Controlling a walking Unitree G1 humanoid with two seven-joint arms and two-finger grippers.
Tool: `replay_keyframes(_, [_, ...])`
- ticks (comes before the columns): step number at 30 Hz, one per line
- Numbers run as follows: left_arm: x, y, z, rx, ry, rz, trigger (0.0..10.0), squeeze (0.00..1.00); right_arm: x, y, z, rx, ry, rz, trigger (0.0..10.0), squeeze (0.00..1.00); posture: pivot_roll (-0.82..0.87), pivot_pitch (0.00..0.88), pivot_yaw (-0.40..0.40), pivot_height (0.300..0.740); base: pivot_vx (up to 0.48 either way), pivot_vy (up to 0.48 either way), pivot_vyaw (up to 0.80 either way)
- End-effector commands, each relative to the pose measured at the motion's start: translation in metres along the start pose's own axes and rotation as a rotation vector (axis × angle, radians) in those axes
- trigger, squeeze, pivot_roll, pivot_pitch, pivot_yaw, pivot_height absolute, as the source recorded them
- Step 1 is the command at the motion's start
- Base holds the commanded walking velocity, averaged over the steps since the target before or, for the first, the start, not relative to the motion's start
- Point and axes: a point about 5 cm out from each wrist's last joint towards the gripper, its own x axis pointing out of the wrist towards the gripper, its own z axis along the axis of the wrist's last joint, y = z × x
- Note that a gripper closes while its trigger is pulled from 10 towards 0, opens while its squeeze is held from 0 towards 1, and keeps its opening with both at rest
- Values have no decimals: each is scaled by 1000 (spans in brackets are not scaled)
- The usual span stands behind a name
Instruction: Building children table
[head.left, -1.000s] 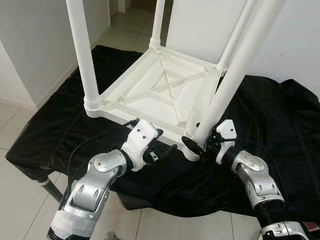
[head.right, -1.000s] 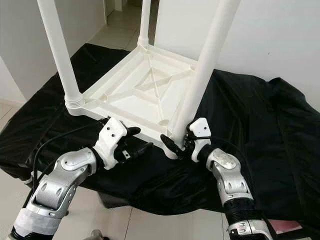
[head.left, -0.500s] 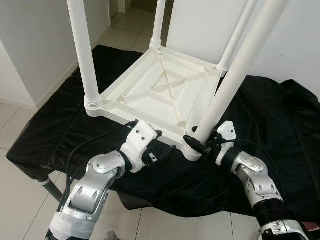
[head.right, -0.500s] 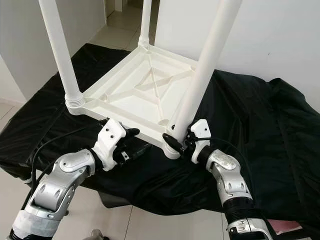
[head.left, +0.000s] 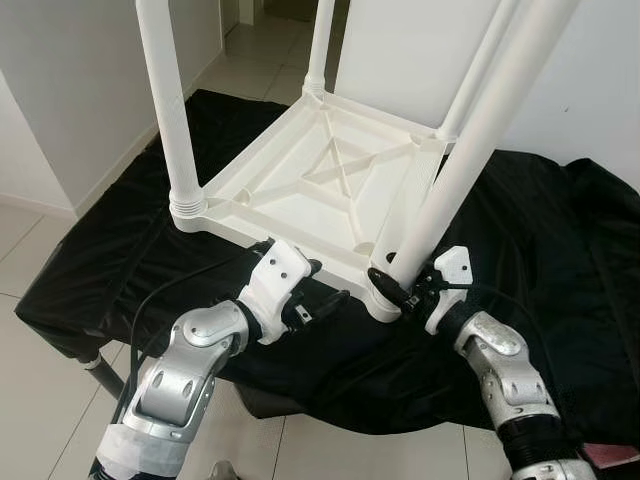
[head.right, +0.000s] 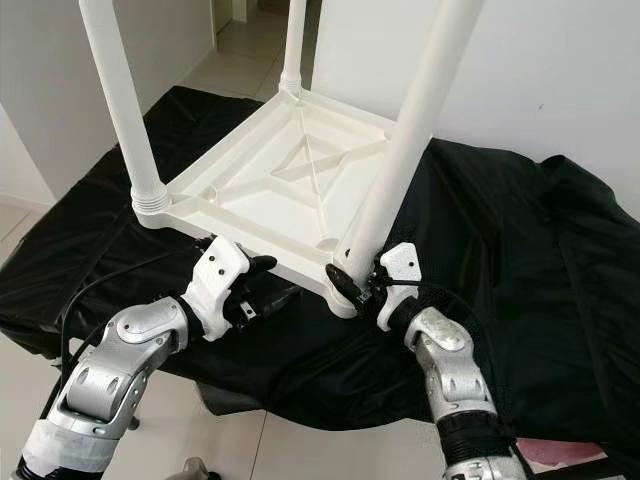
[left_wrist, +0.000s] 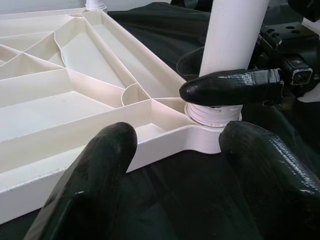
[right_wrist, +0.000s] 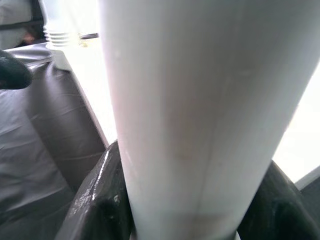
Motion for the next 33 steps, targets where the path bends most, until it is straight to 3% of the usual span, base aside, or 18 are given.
replay_keyframes(1, [0, 0, 1, 2, 4, 32, 10000, 0, -4, -5, 1, -13, 8, -119, 10000, 0, 87, 66, -91, 740, 0, 0, 0])
replay_keyframes(12, [3, -3, 1, -4, 1, 28, 10000, 0, -5, 14, -5, 48, 53, -450, 10000, 0, 84, 64, -104, 740, 0, 0, 0])
replay_keyframes(15, [3, -3, 0, -5, 1, 27, 10000, 0, -4, 18, -5, 61, 53, -479, 10000, 0, 84, 64, -104, 740, 0, 0, 0])
replay_keyframes(17, [2, -2, 1, -4, -2, 30, 10000, 0, 1, 30, -5, 123, 58, -581, 10000, 0, 93, 60, -105, 740, 0, 0, 0])
replay_keyframes(33, [3, 1, 1, 8, -1, 48, 10000, 0, 14, 44, 5, 96, 25, -519, 10000, 0, 99, 42, -107, 740, 0, 0, 0])
